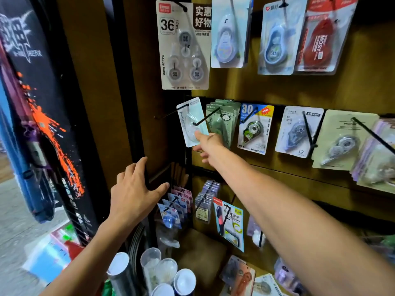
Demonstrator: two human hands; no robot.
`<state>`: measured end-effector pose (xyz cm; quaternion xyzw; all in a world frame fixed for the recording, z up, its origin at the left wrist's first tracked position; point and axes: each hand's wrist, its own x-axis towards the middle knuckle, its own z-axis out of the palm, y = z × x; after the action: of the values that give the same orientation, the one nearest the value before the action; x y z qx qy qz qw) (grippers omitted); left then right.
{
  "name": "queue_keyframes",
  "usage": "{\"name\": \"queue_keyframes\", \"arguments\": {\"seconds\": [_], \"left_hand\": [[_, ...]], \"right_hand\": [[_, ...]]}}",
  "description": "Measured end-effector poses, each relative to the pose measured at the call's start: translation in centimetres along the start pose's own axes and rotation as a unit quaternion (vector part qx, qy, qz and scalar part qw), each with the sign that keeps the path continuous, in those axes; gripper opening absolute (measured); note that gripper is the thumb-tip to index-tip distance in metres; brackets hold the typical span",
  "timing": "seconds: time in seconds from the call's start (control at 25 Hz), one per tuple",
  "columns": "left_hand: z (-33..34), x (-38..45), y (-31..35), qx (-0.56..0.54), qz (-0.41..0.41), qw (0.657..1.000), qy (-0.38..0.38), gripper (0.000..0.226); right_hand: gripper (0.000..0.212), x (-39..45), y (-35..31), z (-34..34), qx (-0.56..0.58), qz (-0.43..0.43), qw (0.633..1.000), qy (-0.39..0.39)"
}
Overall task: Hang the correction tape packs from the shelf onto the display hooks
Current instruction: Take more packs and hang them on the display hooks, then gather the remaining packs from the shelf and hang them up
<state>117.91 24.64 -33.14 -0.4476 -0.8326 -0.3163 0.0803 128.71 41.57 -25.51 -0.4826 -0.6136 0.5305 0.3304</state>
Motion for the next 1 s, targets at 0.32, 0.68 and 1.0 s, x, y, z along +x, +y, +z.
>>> {"name": "queue_keyframes", "arguments": {"seconds": [0.32, 0.68, 1.0], "left_hand": [[1.2, 0.8, 0.2, -0.086, 0.003, 0.996, -0.001, 0.081], [3.1, -6.6, 4.5, -0.149, 0.007, 0.988, -0.042, 0.078], [14.9, -20.1, 6.6, -0.148, -0.024, 0.968, -0.2, 0.074]], "right_hand": [[0.068, 2.6, 2.9, -0.4, 0.078, 0.09, 0.987, -0.107], [0.096, -13.5, 18.5, -10.6, -0.36, -0.149, 0.918, -0.076], [0.112, -24.2, 37.3, -19.0, -0.526, -0.059, 0.844, -0.083]]}}
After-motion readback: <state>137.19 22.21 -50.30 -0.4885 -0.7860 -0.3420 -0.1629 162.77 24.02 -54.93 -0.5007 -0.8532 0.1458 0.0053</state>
